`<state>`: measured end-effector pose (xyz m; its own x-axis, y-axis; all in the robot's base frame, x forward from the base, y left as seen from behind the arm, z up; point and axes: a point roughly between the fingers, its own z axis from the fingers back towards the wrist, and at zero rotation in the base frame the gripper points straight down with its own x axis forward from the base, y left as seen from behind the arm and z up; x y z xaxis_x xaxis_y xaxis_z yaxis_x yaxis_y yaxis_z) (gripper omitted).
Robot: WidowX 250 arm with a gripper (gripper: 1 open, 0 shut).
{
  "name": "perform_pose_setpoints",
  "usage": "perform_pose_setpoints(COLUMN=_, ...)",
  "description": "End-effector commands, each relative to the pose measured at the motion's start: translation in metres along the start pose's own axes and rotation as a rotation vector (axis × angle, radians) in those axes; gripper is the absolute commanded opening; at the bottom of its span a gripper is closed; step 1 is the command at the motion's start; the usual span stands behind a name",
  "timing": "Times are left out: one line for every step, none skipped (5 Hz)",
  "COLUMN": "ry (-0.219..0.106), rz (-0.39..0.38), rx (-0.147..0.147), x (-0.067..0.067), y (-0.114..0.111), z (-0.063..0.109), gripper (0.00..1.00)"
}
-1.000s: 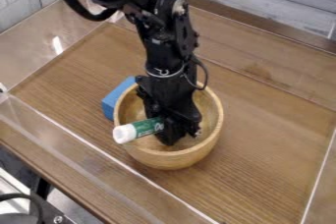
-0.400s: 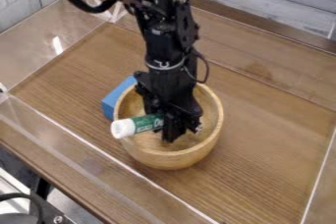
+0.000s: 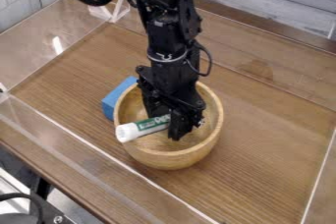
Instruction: Remove the green marker from inside the brown bowl and put it on the table
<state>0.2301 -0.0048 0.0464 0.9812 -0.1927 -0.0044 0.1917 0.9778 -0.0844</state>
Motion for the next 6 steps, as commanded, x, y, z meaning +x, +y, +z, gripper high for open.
perform_pose_setpoints(ry=-0.071, rz=-0.022, rx=0.016, x=0.012, y=0.000, z=0.020, gripper=0.00)
perform_pose_setpoints(ry=-0.075, rz=-0.026, rx=0.015, x=0.013, y=0.000, z=0.024, gripper=0.00)
perform_pose_setpoints(ry=-0.079, rz=-0.031, rx=0.012, x=0.015, y=-0.001, z=0.028, gripper=0.00)
perform_pose_setpoints(ry=-0.084, rz=-0.036, rx=0.009, x=0.016, y=-0.003, z=0.031, gripper=0.00)
perform_pose_setpoints(ry=-0.088, rz=-0.043, rx=0.003, x=0.017, y=-0.004, z=0.034, gripper=0.00)
perform_pose_setpoints(ry=-0.093, rz=-0.050, rx=0.000, x=0.018, y=-0.005, z=0.036, gripper=0.00)
